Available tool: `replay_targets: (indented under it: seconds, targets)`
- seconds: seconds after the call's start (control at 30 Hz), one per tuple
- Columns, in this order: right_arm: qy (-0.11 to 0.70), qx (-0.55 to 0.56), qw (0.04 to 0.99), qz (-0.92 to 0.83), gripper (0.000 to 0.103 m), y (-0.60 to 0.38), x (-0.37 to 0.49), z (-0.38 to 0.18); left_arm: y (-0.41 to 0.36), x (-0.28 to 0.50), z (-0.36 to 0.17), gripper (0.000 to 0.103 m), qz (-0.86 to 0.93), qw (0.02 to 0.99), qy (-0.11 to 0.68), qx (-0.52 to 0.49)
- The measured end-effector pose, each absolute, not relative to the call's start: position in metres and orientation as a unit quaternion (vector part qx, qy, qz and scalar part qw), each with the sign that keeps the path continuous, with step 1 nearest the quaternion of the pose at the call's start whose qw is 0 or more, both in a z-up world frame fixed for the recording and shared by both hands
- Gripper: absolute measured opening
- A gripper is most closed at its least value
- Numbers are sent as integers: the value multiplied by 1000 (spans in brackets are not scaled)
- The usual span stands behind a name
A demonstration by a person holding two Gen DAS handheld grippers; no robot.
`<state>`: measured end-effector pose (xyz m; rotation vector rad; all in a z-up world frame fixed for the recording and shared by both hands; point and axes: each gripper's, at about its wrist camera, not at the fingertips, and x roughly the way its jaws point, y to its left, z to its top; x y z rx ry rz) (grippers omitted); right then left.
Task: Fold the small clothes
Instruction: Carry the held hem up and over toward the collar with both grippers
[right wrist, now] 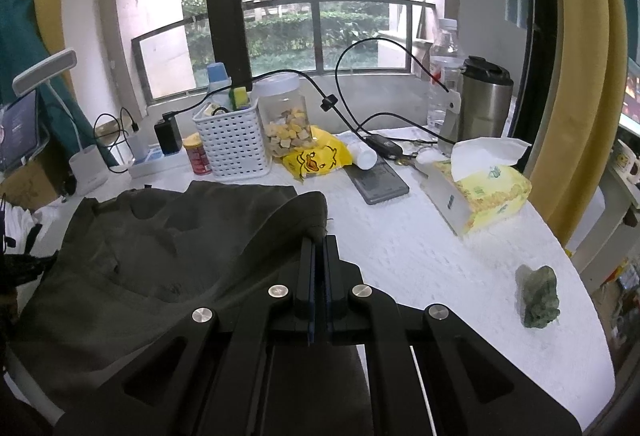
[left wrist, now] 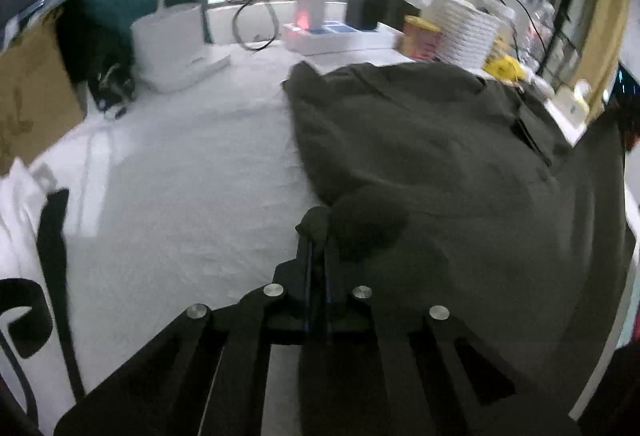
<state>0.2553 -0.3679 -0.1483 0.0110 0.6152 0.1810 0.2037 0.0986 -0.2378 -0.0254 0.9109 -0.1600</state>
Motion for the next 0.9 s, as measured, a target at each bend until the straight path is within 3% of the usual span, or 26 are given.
replay_targets:
  seconds: [0.43, 0.6, 0.9]
  targets:
    - [271, 11, 958, 90, 4, -373, 262, -132, 117, 176, -162, 3, -22, 952, 303, -41]
    - [258, 0, 962, 94, 3, -375, 268, -124, 118, 179, -154, 3, -17, 955, 291, -45]
    - [338, 34, 937, 81, 3, -390, 296, -174, 114, 175, -149, 3, -10, 956, 291, -35]
